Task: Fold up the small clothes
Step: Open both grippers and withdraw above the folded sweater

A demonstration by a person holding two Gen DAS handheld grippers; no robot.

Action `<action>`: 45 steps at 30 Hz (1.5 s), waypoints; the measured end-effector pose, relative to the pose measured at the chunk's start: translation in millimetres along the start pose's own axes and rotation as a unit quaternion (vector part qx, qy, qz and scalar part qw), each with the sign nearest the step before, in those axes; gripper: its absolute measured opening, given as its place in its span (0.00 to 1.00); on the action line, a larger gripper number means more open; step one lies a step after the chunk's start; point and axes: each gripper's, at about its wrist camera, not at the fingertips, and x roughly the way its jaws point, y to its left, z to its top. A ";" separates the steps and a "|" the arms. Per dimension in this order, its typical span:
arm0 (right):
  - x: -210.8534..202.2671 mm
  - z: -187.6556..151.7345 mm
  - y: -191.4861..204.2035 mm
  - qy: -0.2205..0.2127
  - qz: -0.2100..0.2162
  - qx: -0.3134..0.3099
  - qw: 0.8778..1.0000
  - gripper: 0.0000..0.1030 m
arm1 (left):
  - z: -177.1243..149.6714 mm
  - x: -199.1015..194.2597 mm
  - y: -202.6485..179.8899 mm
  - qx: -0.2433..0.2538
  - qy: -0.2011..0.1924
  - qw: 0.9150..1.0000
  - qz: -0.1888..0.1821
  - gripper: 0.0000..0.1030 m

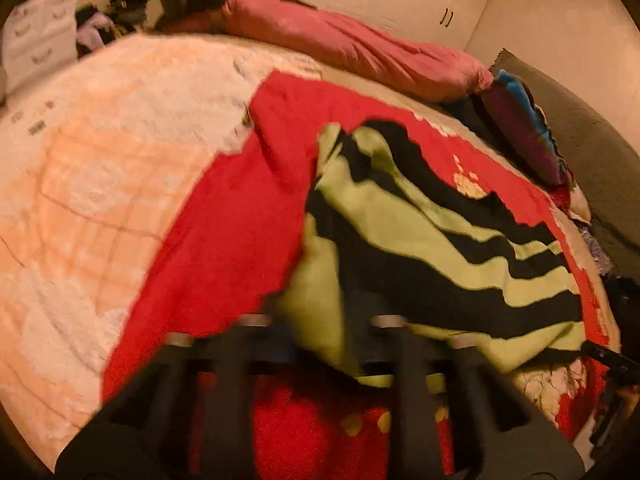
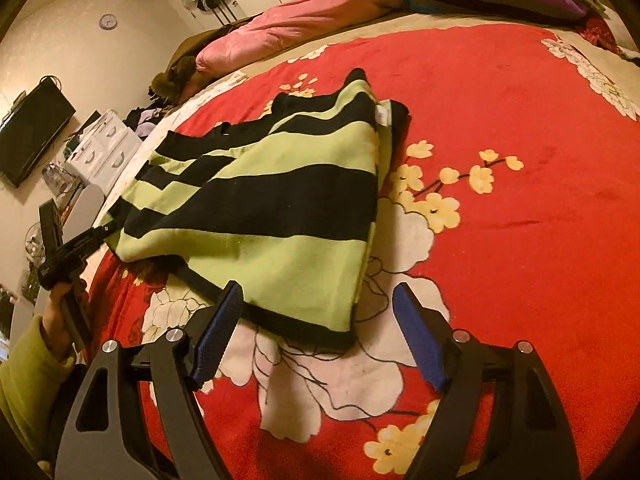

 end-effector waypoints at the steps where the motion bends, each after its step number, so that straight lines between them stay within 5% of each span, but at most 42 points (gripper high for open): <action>1: 0.7 0.5 1.4 0.002 0.007 -0.003 1.000 0.56 | 4.8 -7.2 3.0 -0.019 -0.019 1.000 -0.003 0.04; 2: 2.5 0.9 3.1 0.008 0.017 -0.006 1.000 0.32 | 9.1 -10.6 6.9 -0.037 -0.029 0.999 -0.008 0.04; 5: 0.3 2.0 4.7 0.007 0.008 -0.017 1.000 0.15 | 20.6 -10.9 11.4 -0.059 -0.041 0.997 0.005 0.04; 10: -10.1 3.2 0.9 0.012 0.005 -0.012 1.000 0.10 | 16.3 9.9 11.7 -0.040 -0.004 0.998 0.048 0.05; 14: 1.8 -2.5 -7.2 0.043 -0.011 0.009 0.999 0.07 | 5.4 18.0 30.0 -0.071 0.024 0.995 0.065 0.20; 19: -2.3 1.1 -5.5 0.046 -0.015 0.010 0.999 0.13 | 3.6 3.9 32.6 -0.067 0.002 0.995 0.078 0.32; 23: -16.7 9.1 -4.0 0.024 -0.016 0.011 1.000 0.13 | 10.1 -28.2 15.2 -0.030 -0.057 0.991 0.121 0.35; 28: -40.2 25.3 2.5 -0.032 -0.027 0.010 0.999 0.31 | 17.8 -65.5 -9.5 -0.012 -0.128 0.981 0.143 0.46; 33: -33.3 46.2 28.8 -0.053 -0.020 -0.023 0.998 0.42 | 20.1 -46.3 -49.9 -0.012 -0.073 0.994 0.080 0.62; 37: -15.6 62.2 56.6 -0.058 -0.008 -0.044 0.997 0.51 | 23.3 -28.6 -85.3 0.036 -0.037 0.996 0.077 0.84; 45: 25.3 83.2 81.1 -0.035 -0.039 -0.064 0.997 0.64 | -4.0 27.9 -87.5 0.070 0.060 0.989 0.114 0.84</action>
